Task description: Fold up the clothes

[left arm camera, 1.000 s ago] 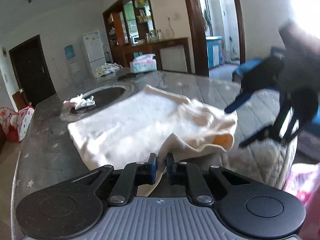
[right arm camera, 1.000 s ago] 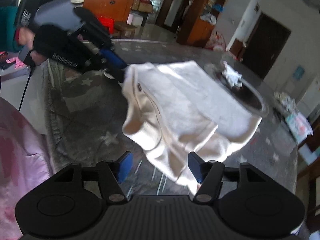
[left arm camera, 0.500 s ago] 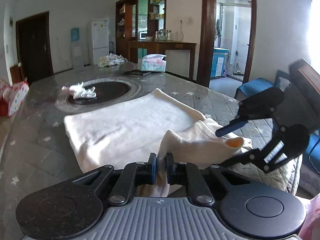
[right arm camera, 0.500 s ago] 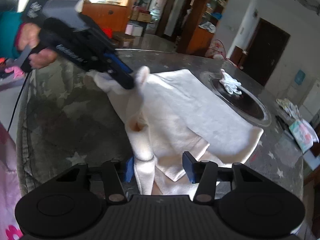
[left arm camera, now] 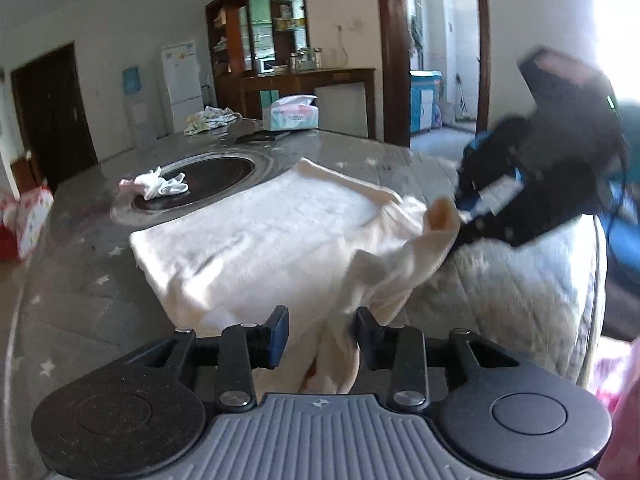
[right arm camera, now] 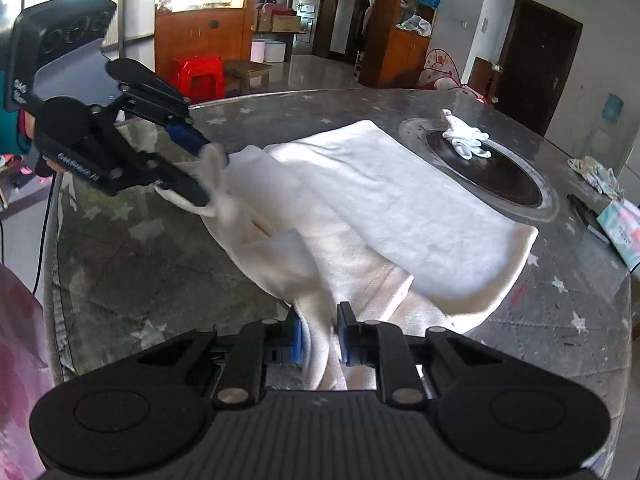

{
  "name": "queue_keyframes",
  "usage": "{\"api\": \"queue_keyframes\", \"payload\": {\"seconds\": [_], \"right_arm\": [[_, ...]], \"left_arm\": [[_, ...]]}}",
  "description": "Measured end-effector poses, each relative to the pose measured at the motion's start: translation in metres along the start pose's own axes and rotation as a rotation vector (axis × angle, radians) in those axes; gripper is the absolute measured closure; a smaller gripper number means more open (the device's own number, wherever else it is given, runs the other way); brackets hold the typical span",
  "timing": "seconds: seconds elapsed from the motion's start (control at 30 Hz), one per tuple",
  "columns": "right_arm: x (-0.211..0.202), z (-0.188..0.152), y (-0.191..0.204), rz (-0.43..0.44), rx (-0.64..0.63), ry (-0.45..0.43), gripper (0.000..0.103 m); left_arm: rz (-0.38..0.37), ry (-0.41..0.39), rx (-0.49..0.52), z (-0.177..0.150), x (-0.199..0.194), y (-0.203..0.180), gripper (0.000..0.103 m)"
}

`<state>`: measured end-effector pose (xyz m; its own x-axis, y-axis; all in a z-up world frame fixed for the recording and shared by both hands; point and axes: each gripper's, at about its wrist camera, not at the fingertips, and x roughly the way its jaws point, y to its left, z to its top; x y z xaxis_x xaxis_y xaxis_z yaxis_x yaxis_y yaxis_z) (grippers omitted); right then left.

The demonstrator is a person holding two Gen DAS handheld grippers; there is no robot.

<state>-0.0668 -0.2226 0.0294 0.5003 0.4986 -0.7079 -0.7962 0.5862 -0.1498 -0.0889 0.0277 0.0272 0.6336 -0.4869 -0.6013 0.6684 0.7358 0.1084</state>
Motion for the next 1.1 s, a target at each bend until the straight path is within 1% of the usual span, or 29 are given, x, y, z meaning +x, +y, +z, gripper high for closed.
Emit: {"api": "queue_keyframes", "payload": {"seconds": [0.23, 0.27, 0.3, 0.33, 0.37, 0.4, 0.5, 0.57, 0.67, 0.7, 0.77, 0.83, 1.03, 1.1], "right_arm": [[-0.004, -0.006, 0.018, -0.044, -0.107, -0.002, 0.085], [-0.004, -0.007, 0.02, -0.05, -0.117, -0.002, 0.085], [-0.005, -0.009, 0.021, -0.057, -0.125, -0.005, 0.085], [-0.005, -0.01, 0.023, -0.064, -0.131, -0.005, 0.085], [-0.005, -0.012, 0.024, -0.075, -0.135, -0.003, 0.086], [-0.004, -0.013, 0.026, -0.087, -0.139, -0.001, 0.087], [-0.005, -0.014, 0.027, -0.097, -0.123, -0.004, 0.093], [-0.01, -0.011, 0.028, -0.091, -0.11, -0.009, 0.095], [-0.025, -0.007, 0.031, -0.066, -0.107, -0.025, 0.096], [-0.031, -0.005, 0.032, -0.056, -0.107, -0.03, 0.099], [-0.044, -0.002, 0.036, -0.036, -0.104, -0.035, 0.099], [-0.059, -0.001, 0.042, -0.021, -0.106, -0.039, 0.099], [-0.111, 0.004, 0.074, 0.064, -0.102, -0.032, 0.099], [-0.124, 0.009, 0.08, 0.076, -0.09, -0.035, 0.099]], "left_arm": [[0.047, 0.014, 0.16, -0.02, -0.012, -0.019, 0.065], [0.052, 0.015, 0.171, -0.022, -0.012, -0.019, 0.065], [0.053, 0.015, 0.17, -0.023, -0.012, -0.019, 0.068], [0.054, 0.015, 0.169, -0.024, -0.012, -0.018, 0.074], [0.052, 0.013, 0.156, -0.024, -0.012, -0.017, 0.077], [0.048, 0.01, 0.127, -0.024, -0.012, -0.014, 0.084], [0.031, -0.002, 0.035, -0.02, -0.015, -0.007, 0.092], [0.021, -0.011, -0.018, -0.018, -0.02, -0.003, 0.093], [0.023, -0.025, -0.024, -0.015, -0.034, -0.006, 0.093], [0.02, -0.031, -0.028, -0.014, -0.04, -0.008, 0.093], [0.013, -0.037, -0.034, -0.013, -0.052, -0.012, 0.093], [0.002, -0.043, -0.042, -0.013, -0.067, -0.018, 0.094], [-0.026, -0.057, -0.068, -0.012, -0.12, -0.037, 0.094], [-0.022, -0.068, -0.071, -0.01, -0.134, -0.042, 0.094]]}}
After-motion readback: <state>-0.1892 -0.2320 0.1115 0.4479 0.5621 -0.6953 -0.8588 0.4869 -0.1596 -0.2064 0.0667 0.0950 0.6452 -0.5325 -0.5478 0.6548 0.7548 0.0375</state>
